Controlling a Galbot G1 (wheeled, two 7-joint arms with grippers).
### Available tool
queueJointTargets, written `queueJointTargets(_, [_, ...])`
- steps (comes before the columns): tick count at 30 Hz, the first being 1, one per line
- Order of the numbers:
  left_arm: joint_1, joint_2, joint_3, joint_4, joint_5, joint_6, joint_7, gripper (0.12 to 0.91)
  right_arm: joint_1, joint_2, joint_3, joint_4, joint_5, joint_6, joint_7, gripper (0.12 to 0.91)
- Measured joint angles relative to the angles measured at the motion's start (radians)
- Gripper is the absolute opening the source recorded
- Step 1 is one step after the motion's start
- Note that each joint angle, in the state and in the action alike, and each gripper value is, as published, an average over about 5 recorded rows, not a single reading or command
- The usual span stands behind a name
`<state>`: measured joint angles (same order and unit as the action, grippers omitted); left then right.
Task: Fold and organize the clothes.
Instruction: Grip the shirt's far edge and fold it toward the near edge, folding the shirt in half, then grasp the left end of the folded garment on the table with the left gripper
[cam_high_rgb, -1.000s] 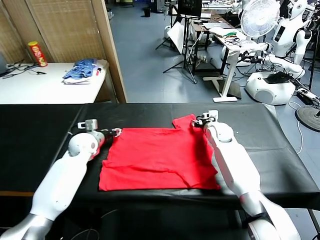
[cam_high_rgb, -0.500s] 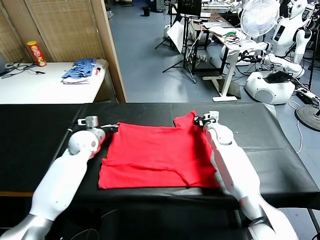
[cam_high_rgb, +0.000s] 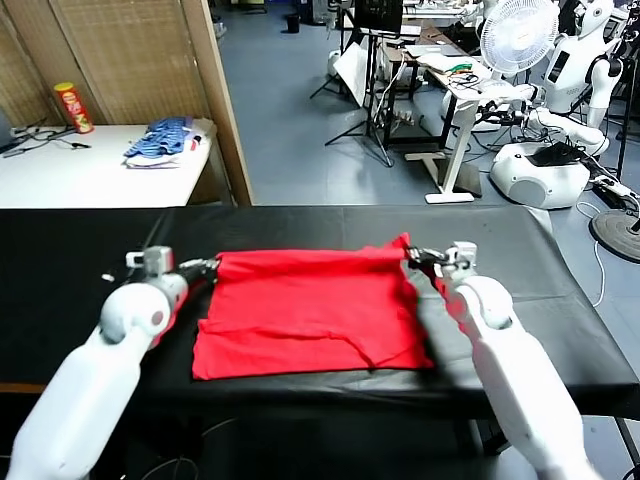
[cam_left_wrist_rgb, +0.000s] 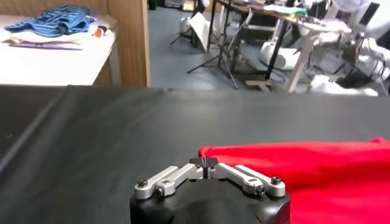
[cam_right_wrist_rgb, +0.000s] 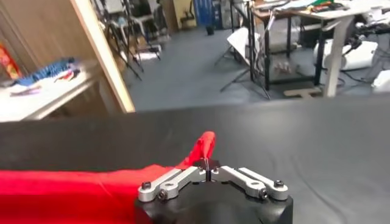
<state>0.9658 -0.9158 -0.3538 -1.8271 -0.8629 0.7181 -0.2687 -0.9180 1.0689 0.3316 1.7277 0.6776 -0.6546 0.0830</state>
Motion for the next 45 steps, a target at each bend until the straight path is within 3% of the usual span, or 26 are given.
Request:
queueJointTargets(9, [0.143, 0.041, -0.059, -0.151, 0.001, 0.019, -0.037, 0.126, -0.137, -0.036, 0.018, 0.184, -0.003, -0.082, 0.061, 0.122])
queueJointTargets(19, [0.269, 0.051, -0.103, -0.258, 0.052, 0.019, -0.039, 0.126, -0.215, -0.028, 0.013, 0.246, -0.031, -0.082, 0.057, 0.122])
queueJointTargets(22, [0.289, 0.044, -0.103, -0.266, 0.063, 0.019, -0.038, 0.126, -0.235, -0.032, 0.027, 0.262, -0.026, -0.082, 0.045, 0.158])
queueJointTargets(25, [0.302, 0.04, -0.103, -0.275, 0.067, 0.018, -0.042, 0.129, -0.252, -0.04, 0.049, 0.282, -0.012, -0.082, 0.025, 0.298])
queueJointTargets(28, [0.31, 0.044, -0.107, -0.285, 0.069, 0.018, -0.044, 0.208, -0.255, -0.047, 0.081, 0.297, 0.013, -0.082, 0.015, 0.482])
queueJointTargets(34, [0.303, 0.059, -0.131, -0.291, 0.046, 0.018, -0.042, 0.537, -0.214, -0.027, 0.126, 0.278, -0.004, -0.082, 0.045, 0.753])
queueJointTargets(39, [0.253, 0.031, -0.138, -0.26, -0.022, 0.018, -0.067, 0.763, -0.142, 0.028, 0.1, 0.193, -0.076, -0.078, 0.051, 0.796])
queueJointTargets(45, [0.167, -0.021, -0.105, -0.177, -0.083, 0.018, -0.084, 0.797, -0.066, 0.103, 0.05, 0.073, -0.13, -0.047, 0.049, 0.798])
